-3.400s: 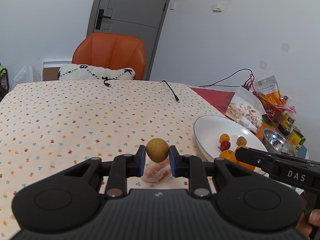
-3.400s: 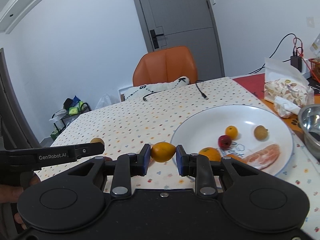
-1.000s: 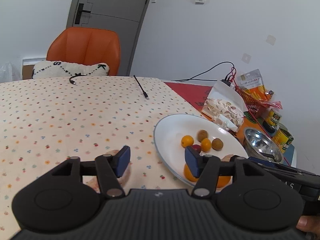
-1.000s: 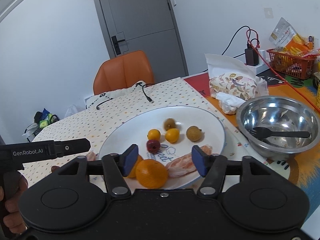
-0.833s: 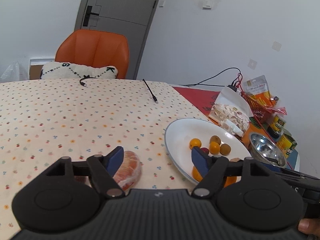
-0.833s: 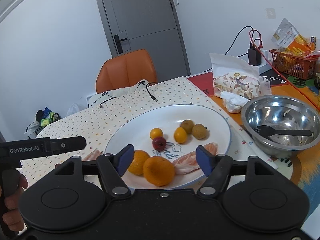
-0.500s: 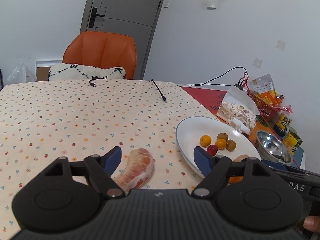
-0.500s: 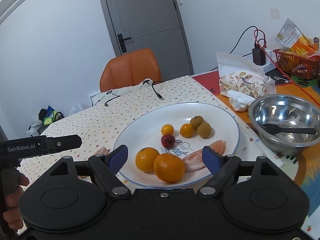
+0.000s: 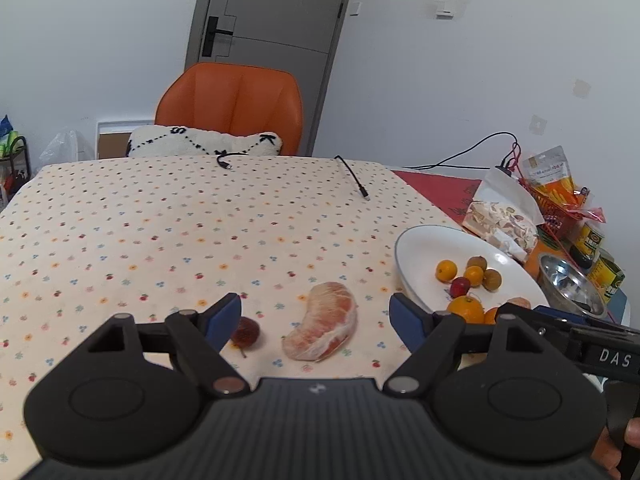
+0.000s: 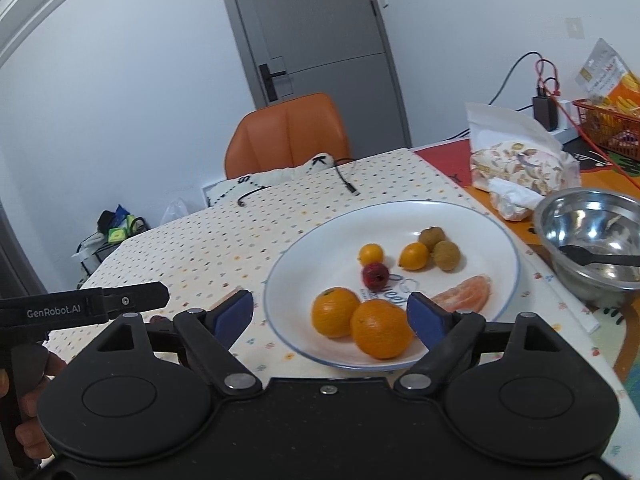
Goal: Organize fruits
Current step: 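Move both tools back over the remaining fruits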
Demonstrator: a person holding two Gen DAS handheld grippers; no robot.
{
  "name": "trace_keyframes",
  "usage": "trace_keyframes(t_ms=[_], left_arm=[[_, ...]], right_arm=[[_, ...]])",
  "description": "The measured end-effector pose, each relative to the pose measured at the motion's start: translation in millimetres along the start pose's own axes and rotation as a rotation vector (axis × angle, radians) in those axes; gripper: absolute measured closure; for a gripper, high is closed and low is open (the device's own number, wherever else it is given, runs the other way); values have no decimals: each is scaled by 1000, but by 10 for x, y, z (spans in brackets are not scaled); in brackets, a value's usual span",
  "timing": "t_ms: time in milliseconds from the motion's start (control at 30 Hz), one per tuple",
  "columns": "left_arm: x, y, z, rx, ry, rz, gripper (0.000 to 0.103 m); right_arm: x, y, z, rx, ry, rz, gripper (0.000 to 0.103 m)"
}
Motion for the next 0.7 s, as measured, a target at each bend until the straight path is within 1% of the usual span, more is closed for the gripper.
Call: trace_keyframes(t_ms=[267, 567, 667, 700], left_arm=[[69, 40, 205, -34, 37, 8, 23], [129, 27, 346, -43, 59, 4, 24], [146, -5, 374, -44, 59, 12, 25], [153, -14, 382, -42, 60, 15, 26]], right_arm=[[17, -80, 178, -42, 35, 15, 18], [31, -176, 376, -81, 75, 33, 18], [33, -203, 436, -93, 91, 38, 18], [34, -213, 455, -97, 95, 41, 18]])
Point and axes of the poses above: each gripper's, at about its wrist camera, not at the fingertips, and y roughly against the way its jaws point, z to its left, x to its underside, the point moved 2 cm from there along -y, roughly the way its jaws point, and after that the axes turned 13 degrees about z, right-handed, at the moved point
